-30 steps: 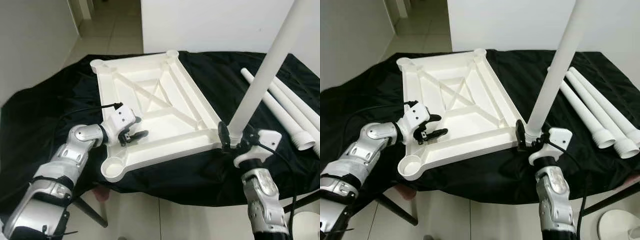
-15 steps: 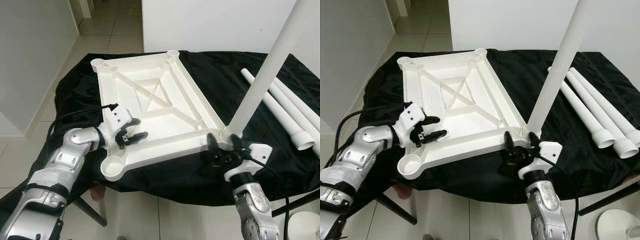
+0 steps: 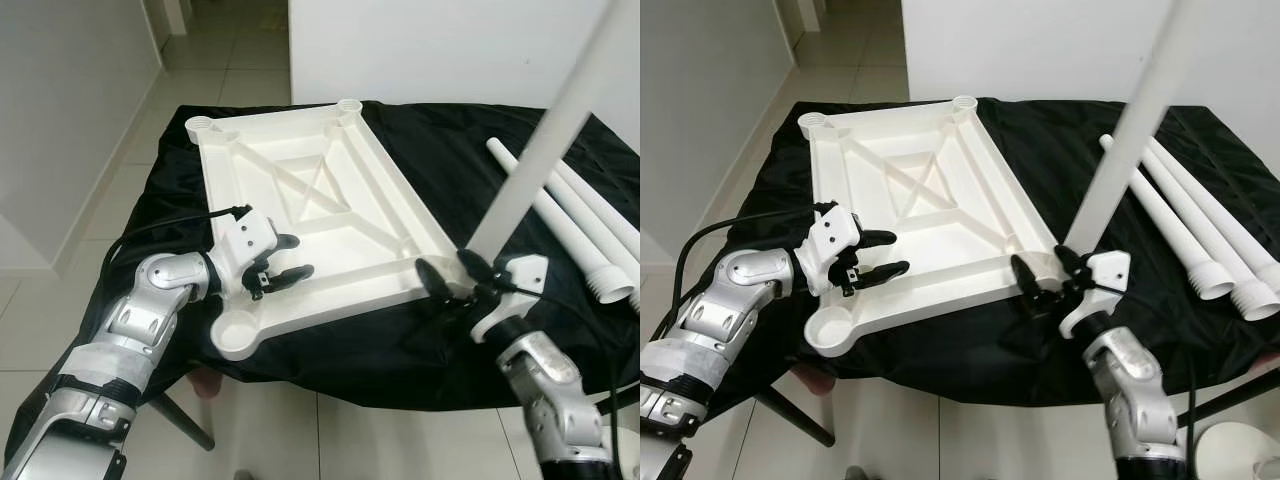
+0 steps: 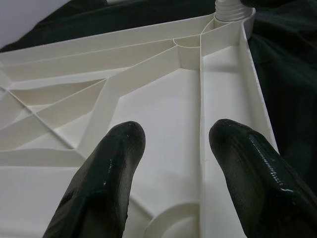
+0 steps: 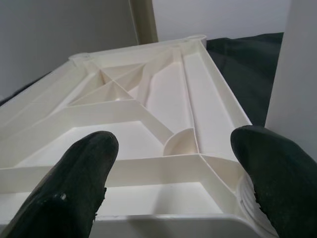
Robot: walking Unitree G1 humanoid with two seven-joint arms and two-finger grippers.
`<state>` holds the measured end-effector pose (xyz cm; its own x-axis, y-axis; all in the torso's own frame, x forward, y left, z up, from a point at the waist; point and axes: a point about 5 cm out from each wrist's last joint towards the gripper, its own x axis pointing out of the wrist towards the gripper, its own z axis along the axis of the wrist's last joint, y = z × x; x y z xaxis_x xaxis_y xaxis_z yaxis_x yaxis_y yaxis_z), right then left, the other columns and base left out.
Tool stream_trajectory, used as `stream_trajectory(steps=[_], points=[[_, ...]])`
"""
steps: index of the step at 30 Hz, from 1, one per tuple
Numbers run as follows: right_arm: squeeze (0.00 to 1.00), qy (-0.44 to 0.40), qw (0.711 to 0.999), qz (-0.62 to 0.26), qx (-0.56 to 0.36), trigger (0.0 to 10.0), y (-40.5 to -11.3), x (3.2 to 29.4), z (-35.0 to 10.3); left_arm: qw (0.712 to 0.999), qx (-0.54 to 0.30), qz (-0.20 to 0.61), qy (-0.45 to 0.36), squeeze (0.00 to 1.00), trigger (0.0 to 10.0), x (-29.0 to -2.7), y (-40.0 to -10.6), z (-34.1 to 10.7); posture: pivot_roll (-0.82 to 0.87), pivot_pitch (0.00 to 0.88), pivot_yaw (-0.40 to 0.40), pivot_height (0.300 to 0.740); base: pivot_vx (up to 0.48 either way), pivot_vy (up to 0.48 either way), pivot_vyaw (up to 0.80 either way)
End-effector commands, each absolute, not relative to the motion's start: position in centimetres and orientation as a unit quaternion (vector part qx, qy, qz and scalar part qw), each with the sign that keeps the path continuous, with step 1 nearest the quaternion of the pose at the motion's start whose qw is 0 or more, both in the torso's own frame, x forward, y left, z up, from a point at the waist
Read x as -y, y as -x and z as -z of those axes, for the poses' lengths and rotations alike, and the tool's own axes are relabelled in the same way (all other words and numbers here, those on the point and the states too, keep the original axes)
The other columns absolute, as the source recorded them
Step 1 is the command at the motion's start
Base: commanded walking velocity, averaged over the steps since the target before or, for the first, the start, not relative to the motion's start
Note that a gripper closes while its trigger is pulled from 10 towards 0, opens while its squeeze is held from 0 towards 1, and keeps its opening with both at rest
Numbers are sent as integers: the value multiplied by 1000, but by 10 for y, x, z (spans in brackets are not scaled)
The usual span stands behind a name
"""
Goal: Building children table
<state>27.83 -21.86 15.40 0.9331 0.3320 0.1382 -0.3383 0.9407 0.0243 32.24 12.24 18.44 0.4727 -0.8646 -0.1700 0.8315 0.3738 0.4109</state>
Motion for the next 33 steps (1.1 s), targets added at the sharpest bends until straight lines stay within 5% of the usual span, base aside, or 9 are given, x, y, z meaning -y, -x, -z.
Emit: stream_trajectory(steps=[1,12,24,28,33], points=[[0,-21,985,-157,64,10000,-281,233,-156,828,37,509,-231,0,10000,-122,-322,-186,-29,76,8,740,0,0,0],[0,5,993,-69,94,10000,-303,279,-176,832,47,481,-272,0,10000,-122,-329,-191,-19,83,8,740,0,0,0],[0,-69,970,-209,107,10000,-285,189,-169,824,37,434,-363,0,10000,-120,-355,-184,-19,80,14,740,0,0,0],[0,-87,964,-226,111,10000,-279,178,-170,813,23,433,-389,0,10000,-119,-360,-179,-21,81,14,740,0,0,0],[0,-97,965,-216,108,10000,-272,179,-165,766,1,442,-466,0,10000,-120,-366,-169,-40,83,32,740,0,0,0]])
